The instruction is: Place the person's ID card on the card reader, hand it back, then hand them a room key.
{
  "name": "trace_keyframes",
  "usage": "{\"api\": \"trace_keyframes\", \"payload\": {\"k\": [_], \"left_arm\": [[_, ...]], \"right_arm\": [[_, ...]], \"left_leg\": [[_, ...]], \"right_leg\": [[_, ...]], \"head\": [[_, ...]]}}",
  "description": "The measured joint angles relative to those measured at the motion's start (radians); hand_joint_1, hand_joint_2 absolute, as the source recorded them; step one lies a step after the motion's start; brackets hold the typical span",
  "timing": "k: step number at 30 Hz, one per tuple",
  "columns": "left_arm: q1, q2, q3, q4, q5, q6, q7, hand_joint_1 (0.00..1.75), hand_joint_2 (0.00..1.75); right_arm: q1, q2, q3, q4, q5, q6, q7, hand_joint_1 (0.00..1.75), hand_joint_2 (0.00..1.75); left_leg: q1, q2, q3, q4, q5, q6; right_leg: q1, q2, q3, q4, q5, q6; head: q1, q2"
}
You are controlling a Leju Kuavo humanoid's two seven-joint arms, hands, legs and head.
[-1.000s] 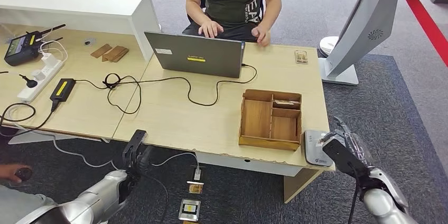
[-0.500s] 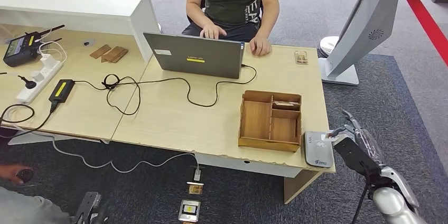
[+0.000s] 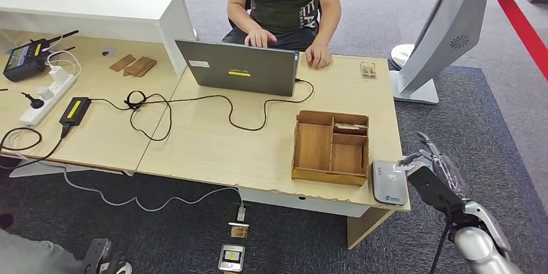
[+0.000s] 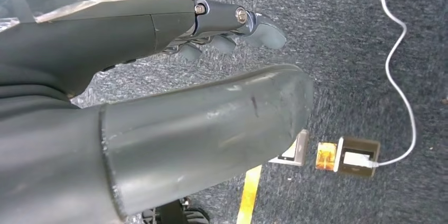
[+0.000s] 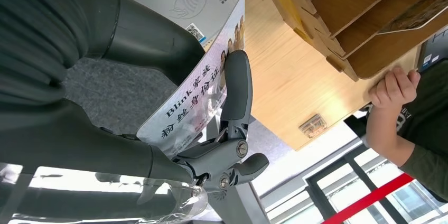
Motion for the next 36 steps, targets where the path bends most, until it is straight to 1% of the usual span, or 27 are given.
{"api": "trace_keyframes", "payload": {"k": [2, 4, 6, 10, 11, 12, 14, 16, 19, 21, 24, 27, 29, 30, 34, 35, 36], "left_arm": [[0.0, 0.001, 0.004, 0.001, 0.0, -0.003, 0.007, 0.0, 0.0], [0.0, 0.002, 0.005, 0.001, -0.008, -0.004, 0.056, 0.0, 0.0], [0.0, 0.002, 0.004, 0.002, -0.032, 0.0, 0.161, 0.0, 0.0], [0.003, -0.003, -0.006, 0.004, -0.051, 0.016, 0.447, 0.0, 0.0], [0.005, -0.009, -0.007, 0.005, -0.044, 0.022, 0.493, 0.0, 0.0], [0.006, -0.018, -0.008, 0.005, -0.038, 0.027, 0.515, 0.0, 0.0], [0.006, -0.044, -0.012, 0.005, -0.039, 0.031, 0.512, 0.0, 0.0], [0.005, -0.075, -0.02, 0.005, -0.055, 0.023, 0.481, 0.0, 0.0], [0.0, -0.116, -0.036, 0.005, -0.083, 0.007, 0.448, 0.0, 0.0], [-0.009, -0.14, -0.049, 0.005, -0.094, 0.002, 0.442, 0.0, 0.0], [-0.021, -0.165, -0.068, 0.005, -0.101, -0.01, 0.439, 0.0, 0.0], [-0.025, -0.177, -0.083, 0.005, -0.101, -0.021, 0.431, 0.0, 0.0], [-0.023, -0.18, -0.088, 0.005, -0.101, -0.025, 0.424, 0.0, 0.0], [-0.023, -0.181, -0.089, 0.005, -0.101, -0.025, 0.422, 0.0, 0.0], [-0.023, -0.181, -0.09, 0.005, -0.101, -0.025, 0.421, 0.0, 0.0], [-0.023, -0.181, -0.091, 0.005, -0.101, -0.025, 0.42, 0.0, 0.0], [-0.023, -0.181, -0.093, 0.005, -0.101, -0.025, 0.412, 0.0, 0.0]], "right_arm": [[0.001, 0.0, 0.0, -0.001, -0.002, -0.002, -0.002, 1.75, 1.75], [0.001, -0.001, -0.002, -0.006, -0.006, -0.003, -0.002, 1.75, 1.75], [0.002, -0.003, -0.005, -0.012, -0.014, -0.003, -0.001, 1.75, 1.75], [-0.003, -0.015, -0.022, -0.019, -0.037, -0.01, -0.02, 1.75, 1.75], [-0.007, -0.017, -0.027, -0.019, -0.037, -0.016, -0.032, 1.75, 1.75], [-0.014, -0.018, -0.032, -0.019, -0.034, -0.022, -0.044, 1.75, 1.75], [-0.036, -0.021, -0.04, -0.017, -0.022, -0.033, -0.065, 1.75, 1.75], [-0.076, -0.022, -0.05, -0.016, -0.004, -0.032, -0.08, 1.75, 1.75], [-0.185, -0.004, -0.052, -0.014, 0.041, 0.004, -0.095, 1.75, 1.75], [-0.292, 0.039, -0.037, 0.007, 0.081, 0.02, -0.119, 1.75, 1.75], [-0.469, 0.145, 0.012, 0.093, 0.129, -0.002, -0.18, 1.75, 1.75], [-0.597, 0.248, 0.06, 0.192, 0.147, -0.025, -0.225, 1.75, 1.75], [-0.641, 0.288, 0.078, 0.235, 0.15, -0.03, -0.234, 1.75, 1.75], [-0.65, 0.296, 0.082, 0.243, 0.15, -0.03, -0.234, 1.75, 1.75], [-0.652, 0.299, 0.083, 0.246, 0.15, -0.03, -0.234, 1.75, 1.75], [-0.656, 0.304, 0.085, 0.252, 0.15, -0.03, -0.234, 1.75, 1.75], [-0.671, 0.321, 0.092, 0.27, 0.154, -0.03, -0.234, 1.75, 1.75]], "left_leg": [[0.0, 0.0, 0.0, 0.0, 0.0, 0.0], [0.0, 0.0, 0.0, 0.0, 0.0, 0.0], [0.0, 0.0, 0.0, 0.0, 0.0, 0.0], [0.0, 0.0, 0.0, 0.0, 0.0, 0.0], [-0.001, 0.0, 0.0, 0.0, 0.0, 0.0], [-0.001, 0.0, 0.0, 0.0, 0.0, 0.0], [-0.002, 0.0, 0.0, 0.0, 0.0, 0.001], [-0.003, 0.0, -0.001, 0.0, 0.001, 0.001], [-0.003, 0.002, -0.004, 0.0, 0.002, 0.002], [-0.003, 0.004, -0.005, 0.0, 0.003, 0.001], [-0.001, 0.004, -0.005, 0.0, 0.007, -0.001], [0.002, -0.001, -0.007, 0.0, 0.009, -0.002], [0.003, -0.003, -0.008, 0.0, 0.01, -0.003], [0.003, -0.003, -0.008, 0.0, 0.01, -0.003], [0.003, -0.003, -0.008, 0.0, 0.01, -0.003], [0.003, -0.003, -0.008, 0.0, 0.01, -0.003], [0.003, -0.003, -0.009, 0.0, 0.01, -0.003]], "right_leg": [[0.0, 0.0, 0.0, 0.0, 0.0, 0.0], [0.0, 0.0, 0.0, 0.0, 0.0, 0.0], [0.0, 0.0, 0.0, 0.0, 0.0, 0.0], [0.0, 0.0, 0.0, 0.0, 0.0, 0.0], [-0.001, 0.0, 0.0, 0.0, 0.0, 0.0], [-0.001, 0.0, 0.0, 0.0, 0.0, 0.001], [-0.002, 0.0, 0.0, 0.0, 0.001, 0.001], [-0.003, 0.0, 0.0, 0.0, 0.002, 0.002], [-0.003, 0.003, -0.002, 0.001, 0.004, 0.002], [-0.002, 0.005, -0.004, 0.001, 0.006, 0.001], [-0.002, 0.006, -0.007, 0.002, 0.008, -0.001], [0.0, 0.0, -0.007, 0.003, 0.008, -0.001], [0.001, -0.002, -0.008, 0.003, 0.008, -0.002], [0.001, -0.002, -0.008, 0.003, 0.008, -0.002], [0.001, -0.002, -0.008, 0.003, 0.008, -0.002], [0.001, -0.002, -0.008, 0.003, 0.008, -0.002], [0.002, -0.002, -0.008, 0.003, 0.008, -0.002]], "head": [[0.0, 0.0], [0.0, 0.0], [0.0, 0.0], [0.0, 0.0], [0.0, 0.0], [0.0, 0.0], [0.0, 0.0], [0.0, 0.0], [0.0, 0.0], [0.0, 0.0], [0.0, 0.0], [0.0, 0.0], [0.0, 0.0], [0.0, 0.0], [0.0, 0.0], [0.0, 0.0], [0.0, 0.0]]}}
